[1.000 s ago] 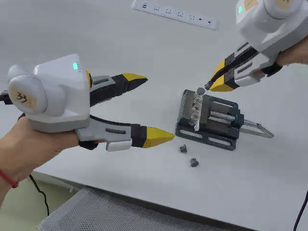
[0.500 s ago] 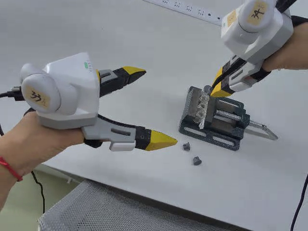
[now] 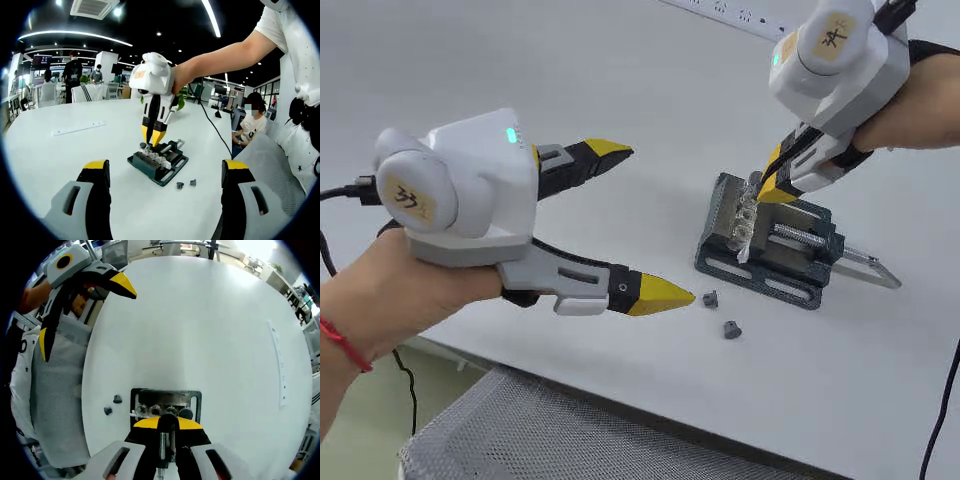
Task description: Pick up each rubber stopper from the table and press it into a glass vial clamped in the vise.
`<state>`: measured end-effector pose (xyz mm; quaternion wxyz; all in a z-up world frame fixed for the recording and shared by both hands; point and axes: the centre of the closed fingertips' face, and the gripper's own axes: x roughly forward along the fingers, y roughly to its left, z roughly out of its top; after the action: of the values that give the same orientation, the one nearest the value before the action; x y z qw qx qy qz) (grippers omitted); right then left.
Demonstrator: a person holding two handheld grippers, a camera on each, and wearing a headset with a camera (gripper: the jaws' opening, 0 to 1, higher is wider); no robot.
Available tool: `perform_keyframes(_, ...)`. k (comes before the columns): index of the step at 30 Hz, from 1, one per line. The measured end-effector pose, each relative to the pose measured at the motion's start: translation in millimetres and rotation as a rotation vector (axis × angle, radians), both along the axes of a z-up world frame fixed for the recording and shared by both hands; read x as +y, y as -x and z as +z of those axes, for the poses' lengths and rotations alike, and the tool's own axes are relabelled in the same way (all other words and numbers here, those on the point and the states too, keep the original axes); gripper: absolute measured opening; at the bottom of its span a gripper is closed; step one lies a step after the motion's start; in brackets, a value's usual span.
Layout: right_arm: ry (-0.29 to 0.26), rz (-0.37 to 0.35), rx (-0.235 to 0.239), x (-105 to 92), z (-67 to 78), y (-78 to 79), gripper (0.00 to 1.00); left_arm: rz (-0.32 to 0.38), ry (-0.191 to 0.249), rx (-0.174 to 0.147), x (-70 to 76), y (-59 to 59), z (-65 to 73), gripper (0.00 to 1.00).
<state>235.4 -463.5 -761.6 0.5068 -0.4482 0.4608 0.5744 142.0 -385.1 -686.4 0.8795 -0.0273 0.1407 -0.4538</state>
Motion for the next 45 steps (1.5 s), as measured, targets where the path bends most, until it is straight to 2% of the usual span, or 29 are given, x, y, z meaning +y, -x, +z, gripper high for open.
perform_keyframes(12, 0.050, -0.022, -0.012, -4.1, -6.7, -3.0, 0.06, -0.009, 0.023, 0.003, -5.3, 3.0, -0.1, 0.92)
perform_keyframes(31, 0.055, -0.087, 0.012, -1.8, -8.2, -1.1, 0.06, 0.000, 0.050, 0.003, -7.3, 0.3, -1.1, 0.92)
perform_keyframes(38, 0.075, -0.130, 0.004, -1.5, -9.3, -3.6, 0.06, 0.002, 0.057, 0.003, -8.1, -0.8, -1.5, 0.92)
perform_keyframes(45, 0.101, -0.137, -0.031, -0.6, -9.1, -0.2, 0.05, 0.005, 0.070, 0.009, -10.0, -1.1, -1.4, 0.92)
